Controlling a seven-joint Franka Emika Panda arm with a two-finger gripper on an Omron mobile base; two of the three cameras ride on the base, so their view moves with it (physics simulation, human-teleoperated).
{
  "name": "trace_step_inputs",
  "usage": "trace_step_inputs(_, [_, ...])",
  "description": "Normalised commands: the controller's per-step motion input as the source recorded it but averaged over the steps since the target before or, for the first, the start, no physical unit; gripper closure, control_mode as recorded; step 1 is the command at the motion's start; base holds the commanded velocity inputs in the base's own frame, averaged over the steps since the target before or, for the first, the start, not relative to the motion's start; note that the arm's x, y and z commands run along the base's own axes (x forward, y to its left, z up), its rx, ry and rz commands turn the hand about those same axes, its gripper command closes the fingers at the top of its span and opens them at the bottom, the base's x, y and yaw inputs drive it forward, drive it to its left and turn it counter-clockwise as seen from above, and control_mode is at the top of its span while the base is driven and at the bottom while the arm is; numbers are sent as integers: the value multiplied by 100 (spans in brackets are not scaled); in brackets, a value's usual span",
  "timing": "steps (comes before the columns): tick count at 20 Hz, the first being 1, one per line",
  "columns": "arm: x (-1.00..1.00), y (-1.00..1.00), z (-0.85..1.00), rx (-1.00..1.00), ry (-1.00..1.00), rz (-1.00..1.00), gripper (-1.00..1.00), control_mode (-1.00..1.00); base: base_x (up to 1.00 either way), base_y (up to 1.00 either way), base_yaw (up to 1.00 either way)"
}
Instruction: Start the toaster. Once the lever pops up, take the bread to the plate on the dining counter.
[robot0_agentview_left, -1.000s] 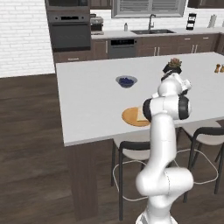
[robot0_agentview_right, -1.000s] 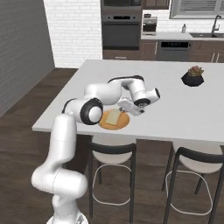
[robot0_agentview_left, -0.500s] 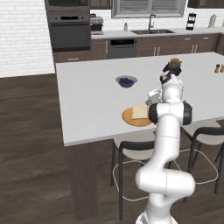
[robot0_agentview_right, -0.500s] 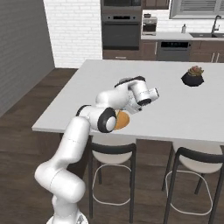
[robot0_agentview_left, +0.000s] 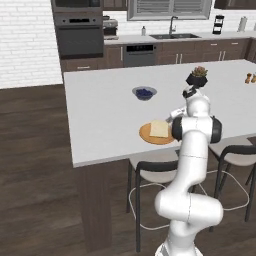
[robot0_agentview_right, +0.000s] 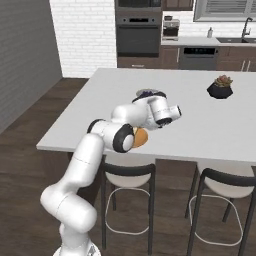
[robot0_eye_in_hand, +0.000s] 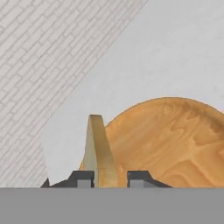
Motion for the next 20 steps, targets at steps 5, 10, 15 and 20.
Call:
trace_step_inputs(5, [-4, 3, -1, -7, -24, 0, -100, -100, 0, 0, 0])
trace_step_inputs(10, [-6, 0, 43, -6, -21, 0, -100, -100, 0, 0, 0])
trace_step_inputs(15, [-85, -7, 99, -2, -43, 0, -100, -100, 0, 0, 0])
trace_step_inputs(20, [-99, 11, 100, -14, -43, 0, -100, -100, 0, 0, 0])
